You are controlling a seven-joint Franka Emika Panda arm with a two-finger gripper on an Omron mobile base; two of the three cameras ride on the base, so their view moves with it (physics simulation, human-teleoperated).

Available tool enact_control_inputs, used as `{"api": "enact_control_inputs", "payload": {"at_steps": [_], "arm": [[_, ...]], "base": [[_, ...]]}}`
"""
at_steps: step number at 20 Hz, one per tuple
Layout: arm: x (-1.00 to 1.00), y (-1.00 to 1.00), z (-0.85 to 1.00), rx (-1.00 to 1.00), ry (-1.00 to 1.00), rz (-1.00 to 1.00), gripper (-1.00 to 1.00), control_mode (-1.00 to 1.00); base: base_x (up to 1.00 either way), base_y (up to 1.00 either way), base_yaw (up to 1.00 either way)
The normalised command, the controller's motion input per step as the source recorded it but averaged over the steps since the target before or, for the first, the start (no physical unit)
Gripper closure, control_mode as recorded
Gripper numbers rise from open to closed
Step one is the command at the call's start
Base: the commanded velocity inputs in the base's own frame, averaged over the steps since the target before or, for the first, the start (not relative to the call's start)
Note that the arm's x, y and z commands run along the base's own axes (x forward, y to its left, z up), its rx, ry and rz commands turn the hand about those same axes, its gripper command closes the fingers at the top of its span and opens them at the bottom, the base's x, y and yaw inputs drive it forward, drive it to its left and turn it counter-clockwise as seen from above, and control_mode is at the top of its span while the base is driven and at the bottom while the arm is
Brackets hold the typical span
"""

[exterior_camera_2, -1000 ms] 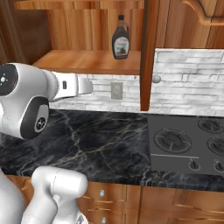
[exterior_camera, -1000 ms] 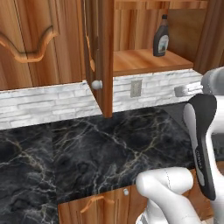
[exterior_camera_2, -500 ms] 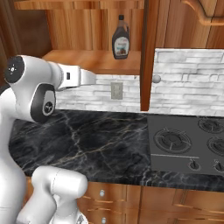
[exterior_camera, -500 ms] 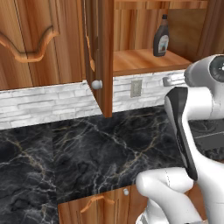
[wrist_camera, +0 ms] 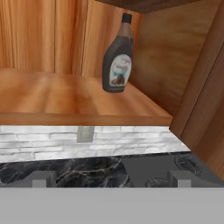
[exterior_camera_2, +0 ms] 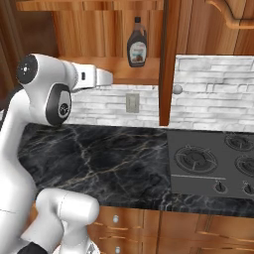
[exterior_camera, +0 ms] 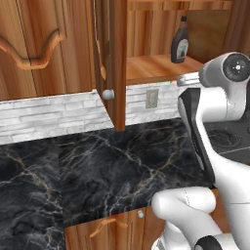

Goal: Move the condiment bottle and syrup bottle from the cabinet to the dining counter.

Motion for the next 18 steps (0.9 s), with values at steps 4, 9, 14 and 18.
{"api": "enact_control_inputs", "payload": {"at_steps": [4, 9, 14, 18], "arm": [[0.40, 0.00, 0.15, 0.03, 0.00, 0.00, -1.00, -1.00], [0.61, 0.00, -0.05, 0.00, 0.00, -0.05, -1.00, -1.00], [0.51, 0.00, 0.00, 0.01, 0.02, -0.15, -1.00, -1.00], [0.42, 0.01, 0.03, 0.05, 0.09, -0.17, -1.00, -1.00]], "base": [[0.00, 0.00, 0.00], [0.00, 0.00, 0.00], [0.00, 0.00, 0.00], [0.00, 0.00, 0.00]]}}
